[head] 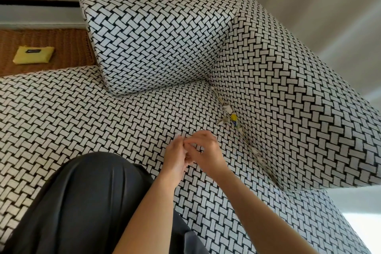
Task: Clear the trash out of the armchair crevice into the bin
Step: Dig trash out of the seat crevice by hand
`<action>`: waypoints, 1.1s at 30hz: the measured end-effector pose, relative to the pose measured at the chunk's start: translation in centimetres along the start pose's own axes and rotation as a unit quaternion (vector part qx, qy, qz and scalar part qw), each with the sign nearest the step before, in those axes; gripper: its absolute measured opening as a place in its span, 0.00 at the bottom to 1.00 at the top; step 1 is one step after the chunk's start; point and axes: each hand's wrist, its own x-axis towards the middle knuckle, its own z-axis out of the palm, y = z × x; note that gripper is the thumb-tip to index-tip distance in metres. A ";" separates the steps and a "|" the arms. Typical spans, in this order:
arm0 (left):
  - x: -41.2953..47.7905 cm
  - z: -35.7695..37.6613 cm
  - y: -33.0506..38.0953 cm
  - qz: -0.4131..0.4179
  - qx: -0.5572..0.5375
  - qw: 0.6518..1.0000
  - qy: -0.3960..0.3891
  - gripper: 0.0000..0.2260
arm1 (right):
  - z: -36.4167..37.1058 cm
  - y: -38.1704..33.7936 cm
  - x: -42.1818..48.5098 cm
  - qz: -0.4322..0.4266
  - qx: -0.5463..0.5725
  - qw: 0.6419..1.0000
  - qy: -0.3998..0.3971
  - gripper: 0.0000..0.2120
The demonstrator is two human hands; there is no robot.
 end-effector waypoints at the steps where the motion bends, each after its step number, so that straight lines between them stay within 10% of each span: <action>1: 0.1 0.0 0.1 0.005 -0.001 1.000 0.016 0.13 | -0.6 0.6 0.3 0.017 0.012 1.000 0.003 0.08; 7: 0.4 0.0 -0.1 -0.004 0.019 0.999 0.041 0.12 | -3.4 5.6 3.3 0.278 -0.110 0.953 0.051 0.22; 13: 0.2 0.1 0.1 -0.015 0.017 0.999 0.034 0.10 | -3.3 5.8 4.1 0.215 -0.153 0.964 0.010 0.07; 25: -0.2 0.5 0.2 -0.004 0.044 0.999 -0.005 0.25 | -0.3 -0.5 0.6 0.136 0.013 0.989 -0.055 0.01; 29: -0.1 0.3 0.4 0.017 0.022 0.998 0.049 0.16 | -1.7 0.2 1.6 0.086 0.050 0.987 -0.124 0.05; 33: 0.1 0.1 0.6 0.036 0.005 0.996 0.081 0.10 | -4.1 3.4 3.5 0.173 -0.013 0.985 -0.007 0.11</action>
